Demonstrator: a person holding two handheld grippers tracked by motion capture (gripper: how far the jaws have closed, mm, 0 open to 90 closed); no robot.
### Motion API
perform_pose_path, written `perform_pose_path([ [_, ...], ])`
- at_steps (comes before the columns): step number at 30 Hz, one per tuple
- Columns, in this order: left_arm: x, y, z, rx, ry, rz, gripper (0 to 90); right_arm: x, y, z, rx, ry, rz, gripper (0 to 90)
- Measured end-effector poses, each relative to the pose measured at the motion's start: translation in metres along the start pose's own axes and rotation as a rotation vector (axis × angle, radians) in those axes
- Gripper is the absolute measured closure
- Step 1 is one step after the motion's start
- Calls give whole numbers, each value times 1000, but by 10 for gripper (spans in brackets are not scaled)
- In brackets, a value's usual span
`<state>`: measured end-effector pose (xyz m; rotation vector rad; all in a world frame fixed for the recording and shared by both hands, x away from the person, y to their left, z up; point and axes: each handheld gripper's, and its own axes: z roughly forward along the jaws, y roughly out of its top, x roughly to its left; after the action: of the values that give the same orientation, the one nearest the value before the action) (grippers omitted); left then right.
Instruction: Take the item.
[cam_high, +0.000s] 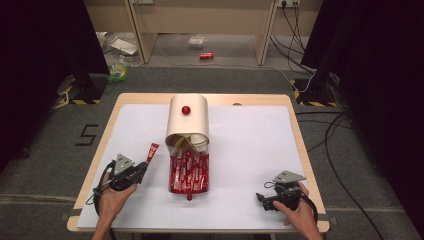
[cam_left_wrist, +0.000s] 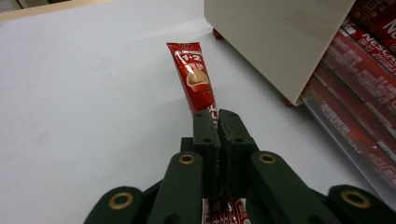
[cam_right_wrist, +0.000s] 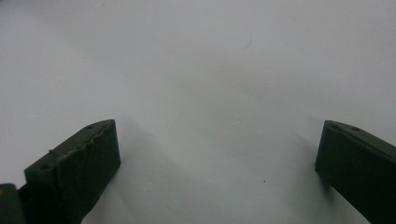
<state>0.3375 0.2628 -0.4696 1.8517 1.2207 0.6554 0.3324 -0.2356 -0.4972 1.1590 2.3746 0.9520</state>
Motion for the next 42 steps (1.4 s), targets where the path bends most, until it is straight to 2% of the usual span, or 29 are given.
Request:
perform_pose_path([
  [12, 5, 2, 10, 13, 15, -12, 857, 0, 0, 0, 0, 0, 0, 3],
  [22, 10, 1, 26, 59, 47, -3, 856, 0, 0, 0, 0, 0, 0, 3],
  [36, 14, -3, 38, 85, 65, -11, 853, 0, 0, 0, -1, 0, -1, 3],
  [39, 13, -3, 39, 92, 68, -10, 839, 0, 0, 0, 0, 0, 0, 3],
  [40, 13, -3, 40, 92, 68, -13, 790, 0, 0, 0, -1, 0, 0, 3],
  [42, 13, -5, 41, 104, 62, -8, 760, 0, 0, 0, 0, 0, 0, 3],
])
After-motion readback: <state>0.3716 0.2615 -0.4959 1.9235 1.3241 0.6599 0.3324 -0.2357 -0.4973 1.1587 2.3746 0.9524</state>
